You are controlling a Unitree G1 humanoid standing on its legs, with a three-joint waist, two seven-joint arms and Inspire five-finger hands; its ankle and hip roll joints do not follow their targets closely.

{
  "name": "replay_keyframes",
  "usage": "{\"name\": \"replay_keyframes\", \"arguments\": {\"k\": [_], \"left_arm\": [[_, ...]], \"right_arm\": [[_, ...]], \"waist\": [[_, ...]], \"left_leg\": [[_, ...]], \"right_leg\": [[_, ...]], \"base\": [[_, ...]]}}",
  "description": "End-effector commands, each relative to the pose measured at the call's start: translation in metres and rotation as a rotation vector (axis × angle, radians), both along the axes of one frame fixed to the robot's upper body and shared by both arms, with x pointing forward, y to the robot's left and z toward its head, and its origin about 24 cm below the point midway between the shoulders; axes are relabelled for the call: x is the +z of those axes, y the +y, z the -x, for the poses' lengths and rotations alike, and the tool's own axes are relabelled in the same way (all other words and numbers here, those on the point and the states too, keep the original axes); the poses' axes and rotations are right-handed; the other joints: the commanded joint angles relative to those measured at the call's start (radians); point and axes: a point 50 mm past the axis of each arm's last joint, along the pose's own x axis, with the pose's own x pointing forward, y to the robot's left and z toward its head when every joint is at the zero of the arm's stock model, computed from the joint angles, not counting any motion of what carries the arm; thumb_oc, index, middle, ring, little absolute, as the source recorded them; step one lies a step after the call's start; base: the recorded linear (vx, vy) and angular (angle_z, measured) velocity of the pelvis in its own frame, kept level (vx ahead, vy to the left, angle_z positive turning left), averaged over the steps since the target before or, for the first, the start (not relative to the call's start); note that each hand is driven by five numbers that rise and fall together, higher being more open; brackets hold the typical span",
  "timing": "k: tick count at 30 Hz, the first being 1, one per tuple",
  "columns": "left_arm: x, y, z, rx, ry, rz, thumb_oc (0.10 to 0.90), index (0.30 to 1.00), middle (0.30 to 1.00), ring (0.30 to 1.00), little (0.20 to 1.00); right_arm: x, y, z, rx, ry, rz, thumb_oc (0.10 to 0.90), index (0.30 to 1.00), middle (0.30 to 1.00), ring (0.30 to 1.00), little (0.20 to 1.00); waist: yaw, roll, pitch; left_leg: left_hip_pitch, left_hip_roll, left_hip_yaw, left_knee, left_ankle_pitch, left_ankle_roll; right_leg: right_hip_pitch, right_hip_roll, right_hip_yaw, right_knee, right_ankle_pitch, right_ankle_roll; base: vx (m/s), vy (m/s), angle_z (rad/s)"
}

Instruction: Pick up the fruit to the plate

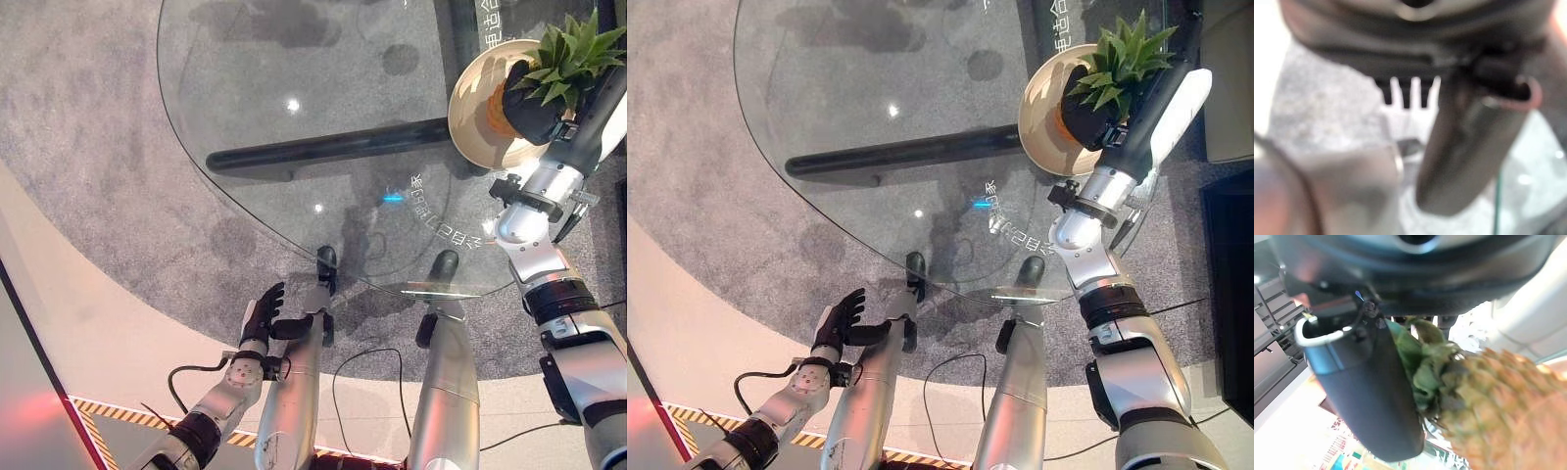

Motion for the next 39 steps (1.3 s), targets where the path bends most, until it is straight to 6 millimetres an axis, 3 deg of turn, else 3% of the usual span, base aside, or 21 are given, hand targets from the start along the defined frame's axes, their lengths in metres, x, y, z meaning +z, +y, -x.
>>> {"name": "replay_keyframes", "arguments": {"k": [1, 17, 31, 39], "left_arm": [[-0.018, 0.004, 0.028, 0.024, 0.049, 0.011, 0.8, 0.9, 0.9, 0.9, 0.9], [-0.021, 0.014, 0.032, 0.04, 0.054, 0.012, 0.8, 0.9, 0.9, 0.9, 0.9], [-0.023, 0.025, 0.035, 0.061, 0.057, 0.011, 0.8, 0.9, 0.9, 0.9, 0.9], [-0.024, 0.034, 0.038, 0.078, 0.062, 0.002, 0.8, 0.9, 0.9, 0.9, 0.9]], "right_arm": [[0.066, 0.008, 0.03, 0.064, -0.305, 0.125, 0.8, 0.9, 0.9, 0.9, 0.9], [0.077, 0.029, 0.041, 0.046, -0.332, 0.305, 0.8, 0.9, 0.9, 0.9, 0.9], [0.074, 0.045, 0.037, 0.061, -0.231, 0.503, 0.8, 0.9, 0.9, 0.9, 0.9], [0.066, 0.061, 0.045, 0.135, -0.21, 0.586, 0.8, 0.9, 0.9, 0.9, 0.9]], "waist": [[-0.023, 0.034, -0.007], [-0.018, -0.008, -0.007], [-0.004, -0.031, -0.007], [-0.006, -0.06, -0.007]], "left_leg": [[0.034, -0.128, 0.11, 0.061, -0.134, 0.062], [0.051, -0.127, 0.097, 0.088, -0.151, 0.071], [0.051, -0.129, 0.086, 0.093, -0.153, 0.077], [0.097, -0.125, 0.079, 0.076, -0.157, 0.081]], "right_leg": [[0.075, 0.133, -0.114, -0.064, -0.046, -0.049], [0.108, 0.131, -0.133, -0.052, -0.054, -0.05], [0.119, 0.123, -0.154, -0.055, -0.05, -0.047], [0.17, 0.123, -0.162, -0.065, -0.053, -0.039]], "base": [[0.0, 0.0, 0.0], [0.0, 0.0, 0.0], [0.0, 0.0, 0.0], [-0.02, -0.03, 0.05]]}}
